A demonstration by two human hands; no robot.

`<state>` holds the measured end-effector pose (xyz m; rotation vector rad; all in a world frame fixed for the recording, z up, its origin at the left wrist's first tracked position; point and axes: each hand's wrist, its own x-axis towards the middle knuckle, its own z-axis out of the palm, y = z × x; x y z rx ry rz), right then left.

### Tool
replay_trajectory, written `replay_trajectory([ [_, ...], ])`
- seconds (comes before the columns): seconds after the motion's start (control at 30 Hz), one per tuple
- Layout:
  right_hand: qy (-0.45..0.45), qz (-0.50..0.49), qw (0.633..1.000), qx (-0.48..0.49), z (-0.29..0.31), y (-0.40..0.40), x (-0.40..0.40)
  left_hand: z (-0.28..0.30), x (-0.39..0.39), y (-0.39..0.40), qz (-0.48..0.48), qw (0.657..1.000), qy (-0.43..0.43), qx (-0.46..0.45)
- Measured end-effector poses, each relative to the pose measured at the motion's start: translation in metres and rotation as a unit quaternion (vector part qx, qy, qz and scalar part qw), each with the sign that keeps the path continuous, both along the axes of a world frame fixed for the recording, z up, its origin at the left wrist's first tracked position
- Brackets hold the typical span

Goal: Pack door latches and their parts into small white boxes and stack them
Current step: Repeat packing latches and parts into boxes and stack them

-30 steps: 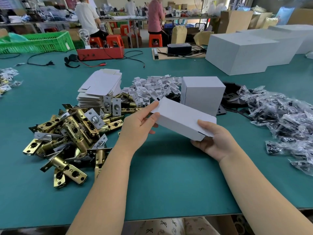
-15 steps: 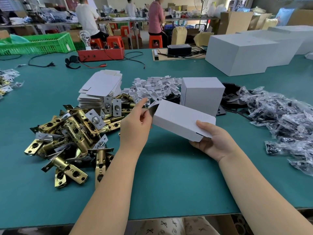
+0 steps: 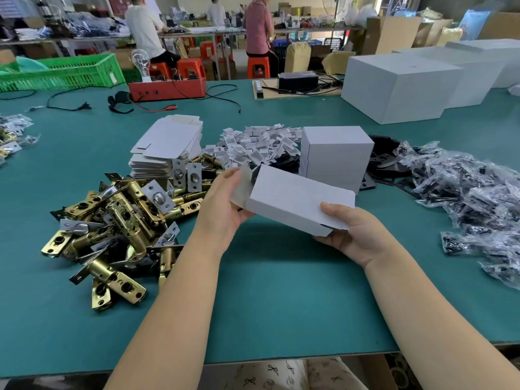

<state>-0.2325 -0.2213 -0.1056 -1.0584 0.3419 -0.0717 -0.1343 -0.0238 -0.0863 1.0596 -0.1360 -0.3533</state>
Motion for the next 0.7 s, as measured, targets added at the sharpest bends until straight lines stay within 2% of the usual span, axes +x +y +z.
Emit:
replay_trajectory([
  [0.07,-0.004,0.012,1.0,-0.025,0.0,0.001,-0.001,0.0,-0.001,0.003,-0.079,0.994,0.032,-0.062],
  [0.13,-0.015,0.025,0.999,-0.036,0.0,0.002,-0.001,-0.001,-0.001,0.003,-0.102,0.99,0.026,-0.095],
  [0.27,-0.025,0.029,0.999,-0.033,0.0,0.003,0.0,-0.006,-0.007,-0.011,0.018,0.997,0.042,-0.057],
  [0.37,-0.022,0.014,0.999,-0.028,-0.002,0.005,0.001,-0.011,-0.01,-0.018,0.073,0.994,0.049,-0.067],
  [0.53,-0.021,-0.006,1.0,0.001,-0.003,0.003,0.003,-0.01,-0.002,-0.01,-0.003,0.999,-0.054,0.007],
  [0.6,-0.025,0.005,1.0,-0.014,-0.003,0.004,0.003,-0.008,-0.004,-0.013,0.023,1.0,-0.01,0.01],
  [0.7,-0.042,0.038,0.996,-0.073,-0.001,0.009,0.001,-0.012,-0.006,-0.017,0.09,0.983,0.148,-0.066],
])
